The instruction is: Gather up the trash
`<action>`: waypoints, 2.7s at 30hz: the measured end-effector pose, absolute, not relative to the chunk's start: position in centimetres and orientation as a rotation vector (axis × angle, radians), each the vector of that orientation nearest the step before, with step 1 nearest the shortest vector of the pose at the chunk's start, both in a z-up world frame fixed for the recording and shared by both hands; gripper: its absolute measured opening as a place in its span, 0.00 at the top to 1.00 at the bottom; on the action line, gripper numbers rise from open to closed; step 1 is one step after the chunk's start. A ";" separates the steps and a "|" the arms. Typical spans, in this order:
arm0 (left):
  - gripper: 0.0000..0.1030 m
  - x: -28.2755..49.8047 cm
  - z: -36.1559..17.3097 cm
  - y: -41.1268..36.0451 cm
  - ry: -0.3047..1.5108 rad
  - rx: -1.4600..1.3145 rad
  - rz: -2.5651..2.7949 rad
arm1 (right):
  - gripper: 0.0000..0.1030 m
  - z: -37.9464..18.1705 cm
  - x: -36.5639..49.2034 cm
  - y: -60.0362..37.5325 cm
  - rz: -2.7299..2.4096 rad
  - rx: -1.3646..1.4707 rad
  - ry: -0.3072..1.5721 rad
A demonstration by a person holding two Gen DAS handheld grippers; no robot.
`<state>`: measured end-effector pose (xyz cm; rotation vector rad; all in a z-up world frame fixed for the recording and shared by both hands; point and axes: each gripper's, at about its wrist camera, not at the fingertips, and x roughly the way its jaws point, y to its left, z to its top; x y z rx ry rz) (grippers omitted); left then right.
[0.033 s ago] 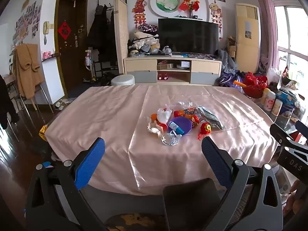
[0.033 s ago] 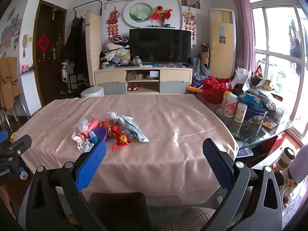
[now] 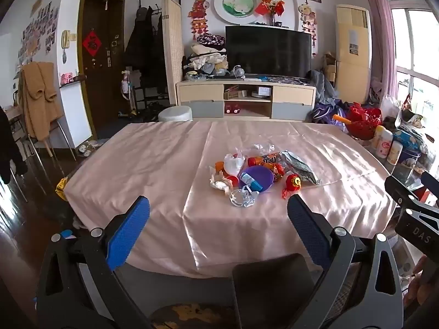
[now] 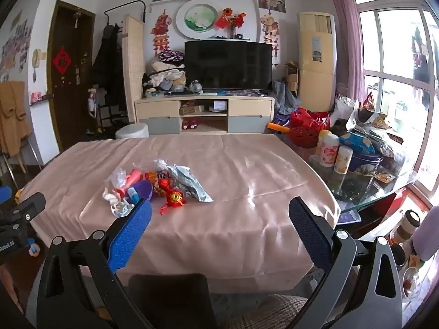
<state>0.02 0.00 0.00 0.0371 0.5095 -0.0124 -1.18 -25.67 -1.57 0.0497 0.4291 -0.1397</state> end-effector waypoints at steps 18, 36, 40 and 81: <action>0.08 0.1 -0.3 -0.2 0.509 0.062 0.005 | 0.03 -1.5 -1.3 -26.1 -0.138 0.059 0.434; 0.08 -0.2 0.3 -0.1 0.489 0.051 -0.009 | 0.03 -1.1 -1.5 -25.6 -0.118 0.058 0.417; 0.08 -0.4 0.3 -0.3 0.485 0.048 -0.022 | 0.03 -1.0 -1.6 -25.7 -0.117 0.059 0.417; 0.08 0.1 -0.2 0.3 0.507 0.041 -0.015 | 0.03 -2.1 -1.4 -26.2 -0.102 0.078 0.435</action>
